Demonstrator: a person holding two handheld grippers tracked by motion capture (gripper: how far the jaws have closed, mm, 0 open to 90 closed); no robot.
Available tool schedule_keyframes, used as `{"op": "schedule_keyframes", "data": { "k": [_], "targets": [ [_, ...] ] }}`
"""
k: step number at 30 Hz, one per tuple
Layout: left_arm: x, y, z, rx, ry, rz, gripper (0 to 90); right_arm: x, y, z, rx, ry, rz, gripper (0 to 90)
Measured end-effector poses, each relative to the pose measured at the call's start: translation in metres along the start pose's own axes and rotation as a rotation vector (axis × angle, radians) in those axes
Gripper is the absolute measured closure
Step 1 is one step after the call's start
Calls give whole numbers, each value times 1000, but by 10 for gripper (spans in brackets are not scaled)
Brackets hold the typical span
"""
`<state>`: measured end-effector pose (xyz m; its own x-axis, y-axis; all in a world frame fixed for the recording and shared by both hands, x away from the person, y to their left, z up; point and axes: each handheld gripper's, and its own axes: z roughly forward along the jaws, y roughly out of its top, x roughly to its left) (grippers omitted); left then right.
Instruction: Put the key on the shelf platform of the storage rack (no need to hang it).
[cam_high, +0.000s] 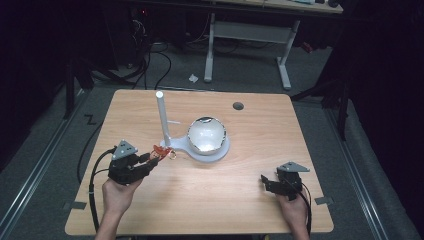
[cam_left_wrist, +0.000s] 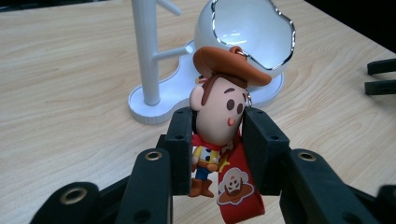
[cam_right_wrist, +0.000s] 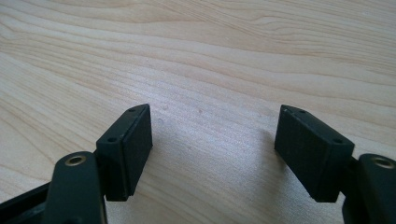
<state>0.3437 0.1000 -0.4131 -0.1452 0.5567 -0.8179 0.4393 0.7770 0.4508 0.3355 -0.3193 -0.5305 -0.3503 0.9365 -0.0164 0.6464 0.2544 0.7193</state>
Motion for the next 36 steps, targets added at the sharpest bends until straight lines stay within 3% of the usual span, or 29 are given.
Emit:
{"op": "schedule_keyframes", "data": {
  "k": [6, 10, 15, 19, 23, 26, 36],
  "targets": [
    [-11, 1, -2, 18, -22, -8, 652, 0, 0, 0, 0, 0, 0, 279],
    [-18, 0, -2, 30, -41, 10, 652, 0, 0, 0, 0, 0, 0, 279],
    [-28, -2, 0, 52, -57, -6, 652, 0, 0, 0, 0, 0, 2, 279],
    [-33, -5, 1, 66, -71, 16, 652, 0, 0, 0, 0, 0, 2, 279],
    [-39, -6, 2, 83, -85, 14, 652, 0, 0, 0, 1, 0, 2, 279],
    [-46, -9, 5, 100, -90, 34, 652, 0, 0, 0, 0, 0, 1, 279],
    [-66, -15, 16, 137, -115, 30, 652, 0, 0, 0, 1, 1, 3, 279]
  ]
}}
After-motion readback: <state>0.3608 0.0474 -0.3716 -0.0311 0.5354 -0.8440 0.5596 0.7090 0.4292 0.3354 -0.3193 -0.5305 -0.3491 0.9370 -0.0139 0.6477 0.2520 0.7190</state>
